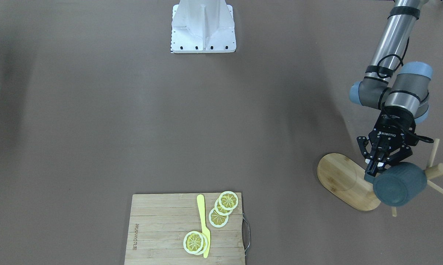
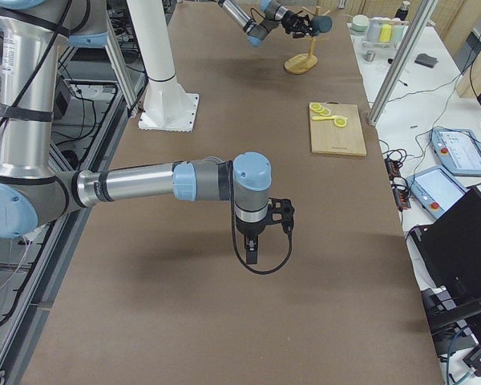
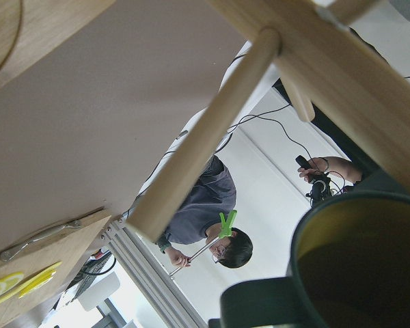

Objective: Hang cup on storage rack
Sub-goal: 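Hook the mug handle onto the top peg of the wooden stand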

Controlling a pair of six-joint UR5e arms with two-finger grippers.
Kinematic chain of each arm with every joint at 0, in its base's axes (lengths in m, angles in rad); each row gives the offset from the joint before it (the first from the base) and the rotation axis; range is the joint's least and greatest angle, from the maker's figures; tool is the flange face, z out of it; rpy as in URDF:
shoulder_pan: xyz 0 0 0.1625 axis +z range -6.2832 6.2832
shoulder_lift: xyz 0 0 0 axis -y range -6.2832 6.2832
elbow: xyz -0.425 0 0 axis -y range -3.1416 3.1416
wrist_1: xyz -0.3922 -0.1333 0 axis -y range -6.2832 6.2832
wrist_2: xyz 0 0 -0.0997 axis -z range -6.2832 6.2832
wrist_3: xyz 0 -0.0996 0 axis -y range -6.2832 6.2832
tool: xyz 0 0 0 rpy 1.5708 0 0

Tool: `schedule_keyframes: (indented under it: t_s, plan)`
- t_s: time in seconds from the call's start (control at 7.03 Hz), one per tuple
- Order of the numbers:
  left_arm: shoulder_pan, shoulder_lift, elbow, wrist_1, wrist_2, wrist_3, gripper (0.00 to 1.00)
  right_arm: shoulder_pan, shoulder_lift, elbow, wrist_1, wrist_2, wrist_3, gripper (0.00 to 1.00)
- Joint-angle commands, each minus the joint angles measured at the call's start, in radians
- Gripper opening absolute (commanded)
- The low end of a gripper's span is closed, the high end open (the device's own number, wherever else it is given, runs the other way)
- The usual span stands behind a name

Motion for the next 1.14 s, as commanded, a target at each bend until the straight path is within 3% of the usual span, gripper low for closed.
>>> schedule_keyframes:
  t_s: [0.0,1.0]
  plan:
    - [0.001,0.000,-0.002,0.000,-0.001,0.003,0.99,0.000,0.002,-0.001,0.000,0.000,0.002,1.00]
    - [0.007,0.008,-0.019,-0.060,-0.005,0.112,0.99,-0.002,0.002,-0.001,0.000,0.000,0.003,1.00]
